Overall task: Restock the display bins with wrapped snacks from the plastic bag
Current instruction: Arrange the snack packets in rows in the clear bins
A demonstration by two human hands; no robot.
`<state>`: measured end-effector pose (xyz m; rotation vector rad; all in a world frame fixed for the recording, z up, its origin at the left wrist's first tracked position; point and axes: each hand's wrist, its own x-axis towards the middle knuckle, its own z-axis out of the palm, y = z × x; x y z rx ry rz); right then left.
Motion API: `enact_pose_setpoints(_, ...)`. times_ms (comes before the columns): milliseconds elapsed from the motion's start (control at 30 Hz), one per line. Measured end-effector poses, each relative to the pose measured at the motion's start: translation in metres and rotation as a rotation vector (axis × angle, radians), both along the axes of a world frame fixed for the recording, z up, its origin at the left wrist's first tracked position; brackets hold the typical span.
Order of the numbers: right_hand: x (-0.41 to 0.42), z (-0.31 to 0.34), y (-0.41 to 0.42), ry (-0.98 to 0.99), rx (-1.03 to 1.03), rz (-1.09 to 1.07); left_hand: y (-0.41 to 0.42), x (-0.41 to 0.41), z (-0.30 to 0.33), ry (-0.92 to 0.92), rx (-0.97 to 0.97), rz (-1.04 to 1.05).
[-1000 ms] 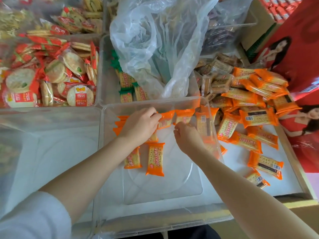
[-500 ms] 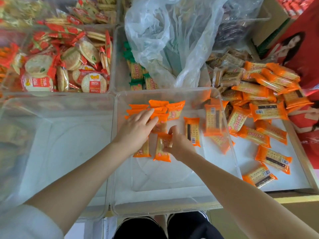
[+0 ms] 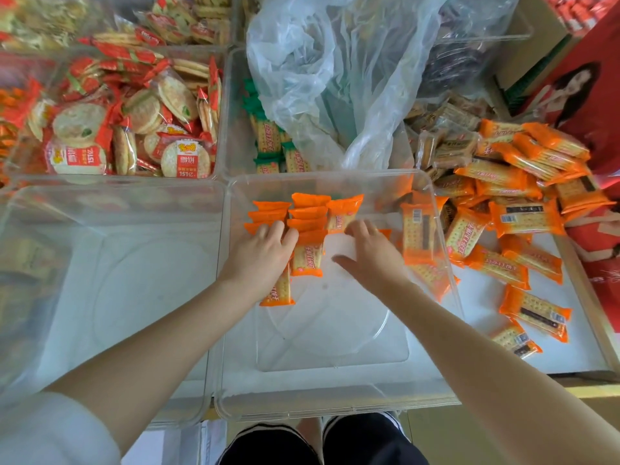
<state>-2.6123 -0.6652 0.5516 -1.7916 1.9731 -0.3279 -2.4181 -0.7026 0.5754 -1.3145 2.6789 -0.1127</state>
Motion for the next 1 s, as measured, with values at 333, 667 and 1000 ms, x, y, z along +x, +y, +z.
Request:
enact_pose_setpoints(333, -0.031, -0.03, -0.005, 0.751, 0.227, 0.288, 0.01, -0.01, -0.005, -0.061, -0.058, 0.09)
enact_pose_setpoints(667, -0.045, 0.02, -0.043, 0.598, 0.028, 0.188, 0.015, -0.031, -0.019, 0.185, -0.228, -0.206)
enact_pose_setpoints(1000, -0.045, 0.014, -0.043, 0.84, -0.249, 0.067, 0.011, -0.056, -0.031, 0.105, -0.043, -0.342)
